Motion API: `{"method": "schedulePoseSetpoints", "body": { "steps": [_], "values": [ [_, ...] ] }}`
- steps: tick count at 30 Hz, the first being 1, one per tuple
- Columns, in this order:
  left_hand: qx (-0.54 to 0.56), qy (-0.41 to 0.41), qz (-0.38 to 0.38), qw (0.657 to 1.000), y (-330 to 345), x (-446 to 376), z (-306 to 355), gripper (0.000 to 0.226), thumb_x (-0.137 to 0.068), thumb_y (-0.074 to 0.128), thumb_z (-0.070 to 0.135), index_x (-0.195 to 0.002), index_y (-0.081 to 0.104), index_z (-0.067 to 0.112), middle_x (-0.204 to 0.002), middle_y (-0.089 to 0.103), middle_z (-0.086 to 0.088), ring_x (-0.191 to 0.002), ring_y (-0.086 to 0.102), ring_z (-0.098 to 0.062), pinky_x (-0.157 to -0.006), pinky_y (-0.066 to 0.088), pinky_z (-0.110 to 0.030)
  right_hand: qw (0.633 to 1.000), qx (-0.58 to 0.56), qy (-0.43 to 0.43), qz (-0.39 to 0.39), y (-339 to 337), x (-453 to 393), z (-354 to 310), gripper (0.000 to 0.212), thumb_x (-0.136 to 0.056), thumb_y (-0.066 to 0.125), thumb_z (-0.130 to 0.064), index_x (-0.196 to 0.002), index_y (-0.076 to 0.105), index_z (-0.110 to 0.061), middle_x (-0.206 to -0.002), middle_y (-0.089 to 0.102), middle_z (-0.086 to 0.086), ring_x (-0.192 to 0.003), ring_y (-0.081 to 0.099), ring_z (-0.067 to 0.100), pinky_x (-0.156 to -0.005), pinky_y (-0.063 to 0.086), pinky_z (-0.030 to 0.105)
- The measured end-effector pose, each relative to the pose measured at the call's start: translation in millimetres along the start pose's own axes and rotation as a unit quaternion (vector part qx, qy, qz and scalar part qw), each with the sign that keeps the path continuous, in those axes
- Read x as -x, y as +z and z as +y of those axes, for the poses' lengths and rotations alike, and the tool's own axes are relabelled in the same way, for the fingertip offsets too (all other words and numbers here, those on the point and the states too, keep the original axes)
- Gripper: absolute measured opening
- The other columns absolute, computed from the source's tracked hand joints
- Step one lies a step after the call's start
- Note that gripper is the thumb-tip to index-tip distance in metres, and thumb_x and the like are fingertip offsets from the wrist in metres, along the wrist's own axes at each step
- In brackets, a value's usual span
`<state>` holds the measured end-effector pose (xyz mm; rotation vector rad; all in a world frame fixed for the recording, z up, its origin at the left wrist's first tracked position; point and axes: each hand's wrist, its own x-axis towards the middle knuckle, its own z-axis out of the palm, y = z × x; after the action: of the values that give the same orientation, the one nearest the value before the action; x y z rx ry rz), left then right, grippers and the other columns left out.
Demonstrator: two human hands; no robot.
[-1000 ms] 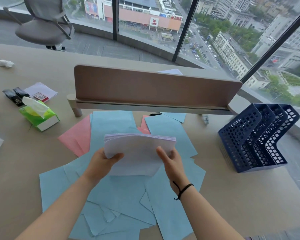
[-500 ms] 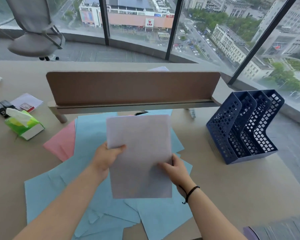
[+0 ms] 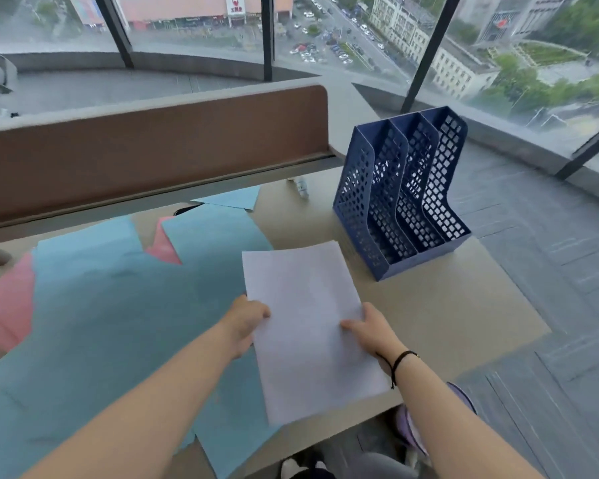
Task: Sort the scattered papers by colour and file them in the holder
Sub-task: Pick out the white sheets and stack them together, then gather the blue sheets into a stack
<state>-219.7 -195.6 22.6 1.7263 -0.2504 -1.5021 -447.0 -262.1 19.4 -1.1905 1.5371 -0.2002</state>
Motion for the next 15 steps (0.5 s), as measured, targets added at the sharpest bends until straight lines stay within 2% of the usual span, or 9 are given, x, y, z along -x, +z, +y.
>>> {"method": "schedulePoseSetpoints", "body": {
  "steps": [3, 6, 8, 10, 12, 14, 15],
  "values": [
    [-0.005, -0.015, -0.015, 1.000, 44, -17, -19, 0.040, -0.084, 0.040, -0.013, -0.109, 0.056, 0.014, -0.111, 0.070, -0.011, -0.096, 0.069, -0.031, -0.083, 0.057, -0.048, 0.999, 0.042, 0.017, 0.017, -32, -23, 21, 0.023, -0.088, 0.066, -0.014, -0.108, 0.053, -0.014, -0.099, 0.062, 0.003, -0.095, 0.065, 0.031, -0.076, 0.055, 0.038],
    [0.010, -0.043, -0.015, 0.999, 70, -34, -35, 0.034, -0.087, 0.048, -0.010, -0.114, 0.055, 0.010, -0.114, 0.067, -0.008, -0.094, 0.067, -0.023, -0.067, 0.054, -0.031, 0.998, 0.053, 0.031, 0.029, -53, -49, 37, 0.025, -0.087, 0.067, -0.010, -0.110, 0.058, -0.012, -0.106, 0.067, 0.009, -0.095, 0.067, 0.032, -0.083, 0.057, 0.042],
    [-0.009, -0.039, -0.039, 0.998, 76, -45, -42, 0.041, -0.086, 0.053, -0.005, -0.123, 0.053, 0.011, -0.118, 0.068, -0.002, -0.096, 0.066, -0.015, -0.065, 0.049, -0.027, 0.997, 0.063, 0.036, 0.038, -62, -67, 45, 0.025, -0.086, 0.067, -0.006, -0.109, 0.060, -0.012, -0.107, 0.068, 0.013, -0.091, 0.066, 0.031, -0.083, 0.057, 0.043],
    [-0.047, -0.012, -0.066, 0.997, 75, -53, -44, 0.046, -0.082, 0.056, -0.003, -0.124, 0.057, 0.017, -0.113, 0.070, 0.009, -0.101, 0.066, -0.007, -0.078, 0.050, -0.025, 0.994, 0.080, 0.041, 0.060, -67, -82, 49, 0.025, -0.087, 0.066, -0.005, -0.111, 0.060, -0.010, -0.106, 0.067, 0.015, -0.089, 0.065, 0.032, -0.084, 0.057, 0.045],
    [-0.088, 0.019, -0.080, 0.993, 69, -54, -43, 0.044, -0.086, 0.054, -0.006, -0.115, 0.060, 0.026, -0.112, 0.066, 0.020, -0.102, 0.062, 0.005, -0.089, 0.048, -0.023, 0.991, 0.104, 0.045, 0.074, -68, -93, 51, 0.032, -0.089, 0.063, -0.007, -0.121, 0.058, -0.008, -0.105, 0.064, 0.015, -0.084, 0.061, 0.030, -0.074, 0.054, 0.040],
    [-0.139, 0.039, -0.057, 0.988, 52, -58, -42, 0.043, -0.092, 0.053, -0.001, -0.124, 0.054, 0.028, -0.124, 0.058, 0.014, -0.113, 0.056, 0.000, -0.099, 0.044, -0.025, 0.985, 0.136, 0.058, 0.087, -64, -96, 49, 0.041, -0.091, 0.060, -0.011, -0.131, 0.050, -0.007, -0.104, 0.058, 0.012, -0.081, 0.054, 0.027, -0.065, 0.045, 0.034],
    [-0.170, 0.047, -0.028, 0.984, 40, -61, -43, 0.046, -0.093, 0.054, 0.003, -0.133, 0.051, 0.024, -0.131, 0.056, 0.008, -0.118, 0.054, -0.006, -0.100, 0.043, -0.026, 0.980, 0.159, 0.060, 0.101, -60, -96, 49, 0.046, -0.091, 0.060, -0.015, -0.134, 0.047, -0.008, -0.109, 0.058, 0.012, -0.086, 0.054, 0.029, -0.068, 0.044, 0.034]
  ]
}}
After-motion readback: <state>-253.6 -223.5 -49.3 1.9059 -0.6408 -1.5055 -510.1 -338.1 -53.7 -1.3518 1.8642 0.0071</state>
